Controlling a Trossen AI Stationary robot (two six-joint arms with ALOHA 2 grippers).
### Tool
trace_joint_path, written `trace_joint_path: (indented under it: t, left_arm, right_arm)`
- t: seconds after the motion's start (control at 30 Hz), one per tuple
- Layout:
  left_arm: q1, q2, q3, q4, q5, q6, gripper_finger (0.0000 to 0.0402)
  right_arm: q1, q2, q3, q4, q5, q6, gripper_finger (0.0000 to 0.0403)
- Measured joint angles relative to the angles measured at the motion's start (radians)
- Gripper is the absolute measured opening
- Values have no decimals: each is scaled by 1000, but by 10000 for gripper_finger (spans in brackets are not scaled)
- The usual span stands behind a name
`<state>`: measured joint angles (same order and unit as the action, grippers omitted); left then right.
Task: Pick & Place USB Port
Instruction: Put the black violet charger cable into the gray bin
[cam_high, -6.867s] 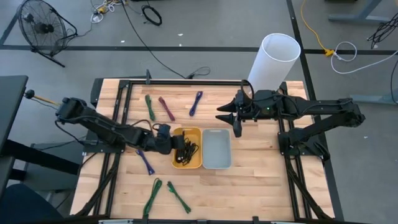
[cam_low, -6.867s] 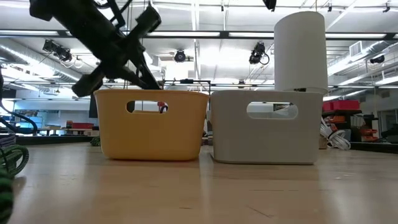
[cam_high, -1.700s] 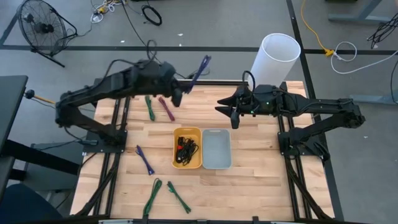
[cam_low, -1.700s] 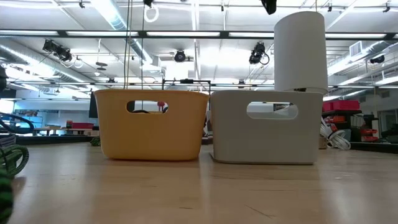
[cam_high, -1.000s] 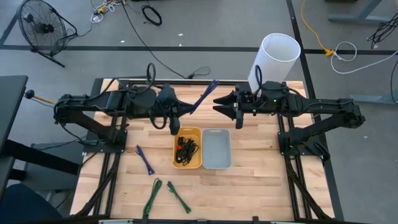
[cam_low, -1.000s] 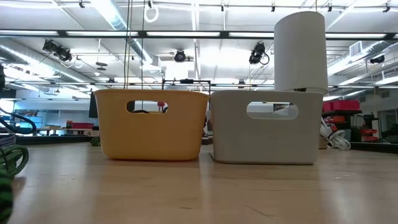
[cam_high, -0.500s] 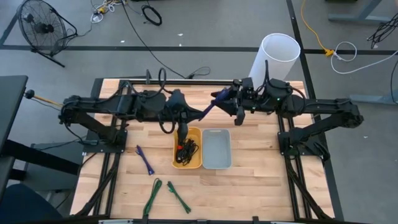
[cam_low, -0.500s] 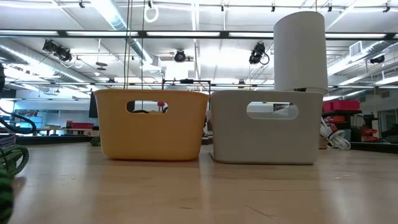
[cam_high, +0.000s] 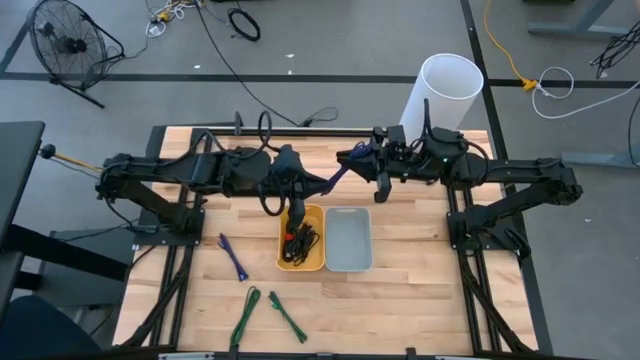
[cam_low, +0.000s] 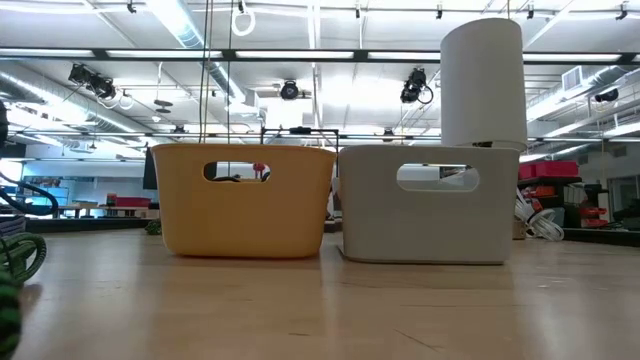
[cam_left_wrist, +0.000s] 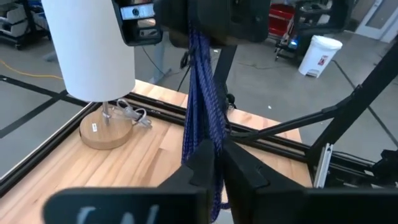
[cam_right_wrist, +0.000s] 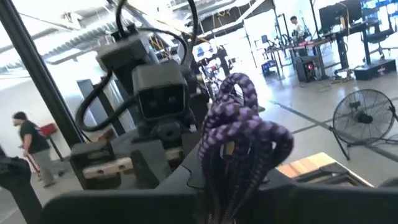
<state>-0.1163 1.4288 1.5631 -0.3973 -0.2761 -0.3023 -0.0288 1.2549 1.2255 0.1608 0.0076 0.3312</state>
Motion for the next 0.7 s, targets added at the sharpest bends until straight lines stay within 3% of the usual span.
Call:
trace_joint_path:
  t: [0.33, 0.7]
  left_arm:
    - [2, -7, 0, -9, 42, 59, 83]
    - [20, -107, 0, -114, -13, 131, 102]
  right_arm:
    - [0, 0, 0, -30, -20, 21, 26]
    - [66, 15, -2, -379, -43, 196, 26]
